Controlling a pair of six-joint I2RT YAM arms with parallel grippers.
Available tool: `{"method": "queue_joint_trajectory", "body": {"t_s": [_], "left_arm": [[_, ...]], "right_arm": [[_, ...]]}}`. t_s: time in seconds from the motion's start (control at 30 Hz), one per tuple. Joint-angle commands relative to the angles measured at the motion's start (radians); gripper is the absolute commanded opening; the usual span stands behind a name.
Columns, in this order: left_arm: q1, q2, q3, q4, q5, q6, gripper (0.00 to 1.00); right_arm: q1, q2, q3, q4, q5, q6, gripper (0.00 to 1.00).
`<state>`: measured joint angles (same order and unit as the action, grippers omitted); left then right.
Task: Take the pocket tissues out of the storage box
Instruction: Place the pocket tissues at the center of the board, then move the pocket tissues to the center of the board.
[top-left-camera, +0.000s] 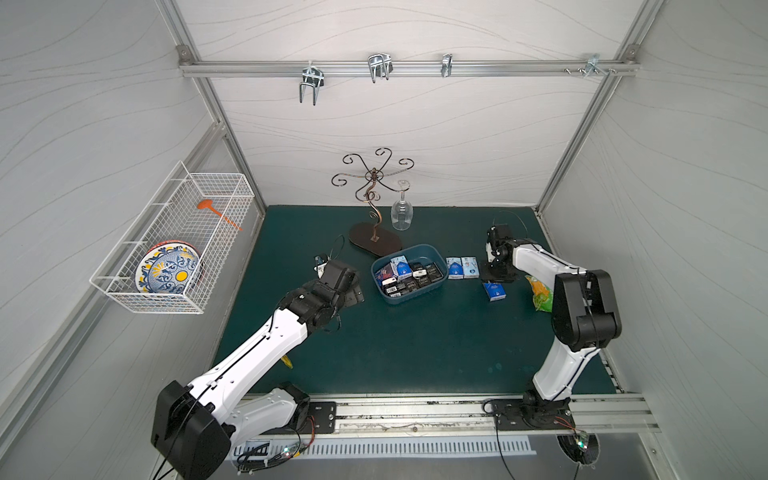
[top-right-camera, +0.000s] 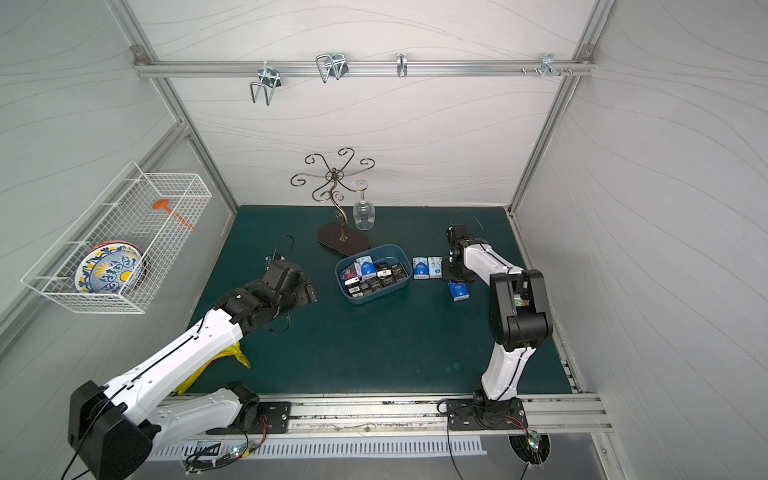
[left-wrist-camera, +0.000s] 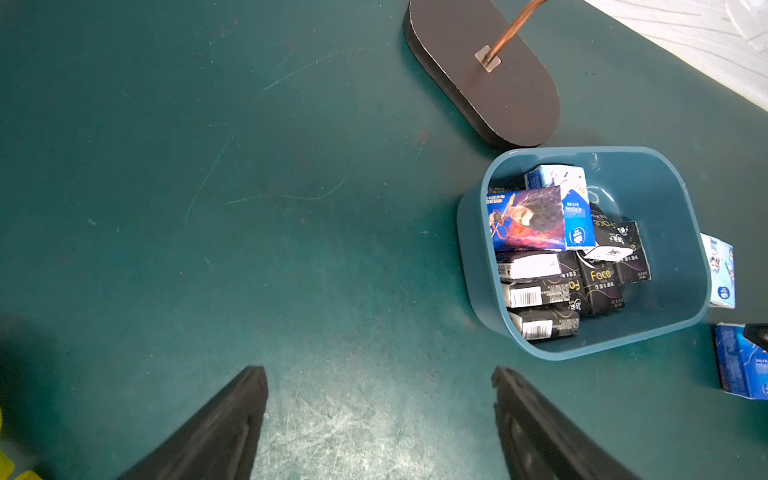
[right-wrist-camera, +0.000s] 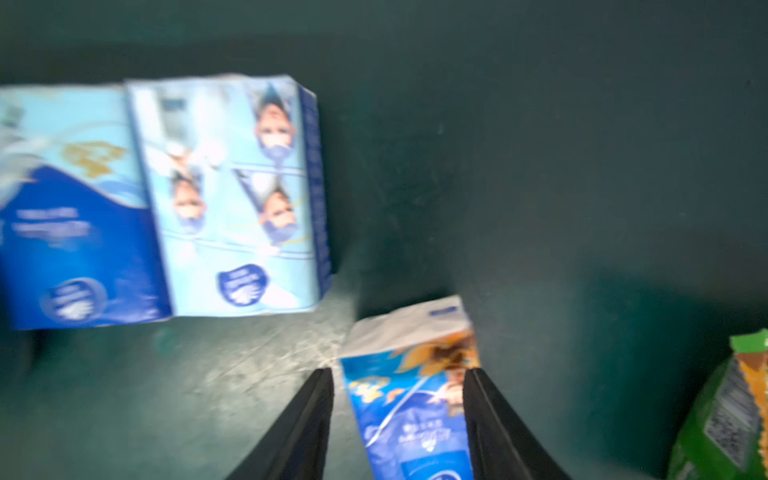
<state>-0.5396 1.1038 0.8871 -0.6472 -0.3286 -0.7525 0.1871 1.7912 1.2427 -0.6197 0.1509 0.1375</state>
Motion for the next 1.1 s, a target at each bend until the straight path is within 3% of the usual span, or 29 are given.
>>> {"method": "queue_joint_trajectory", "body": {"t_s": [0.0, 0.3, 0.53, 0.8, 1.07], "left_arm": [[0.000, -0.003, 0.035, 0.015, 0.001, 0.007, 0.89], [-0.001, 0.001, 0.035, 0.024, 0.025, 0.008, 0.89], [-0.003, 0.002, 0.036, 0.020, 0.031, 0.007, 0.89], [-0.003, 0.007, 0.035, 0.024, 0.033, 0.010, 0.89], [-0.005, 0.018, 0.036, 0.031, 0.040, 0.010, 0.89]], "right_arm": [[-0.023, -0.074, 0.004, -0.014, -0.056, 0.027, 0.57], [-0.100, -0.075, -0.085, 0.016, -0.159, 0.033, 0.60], [-0.114, -0.049, -0.115, 0.033, -0.163, 0.037, 0.61], [-0.114, 0.018, -0.120, 0.039, -0.109, 0.036, 0.46], [-0.114, 0.103, -0.041, 0.046, -0.087, 0.054, 0.44]]}}
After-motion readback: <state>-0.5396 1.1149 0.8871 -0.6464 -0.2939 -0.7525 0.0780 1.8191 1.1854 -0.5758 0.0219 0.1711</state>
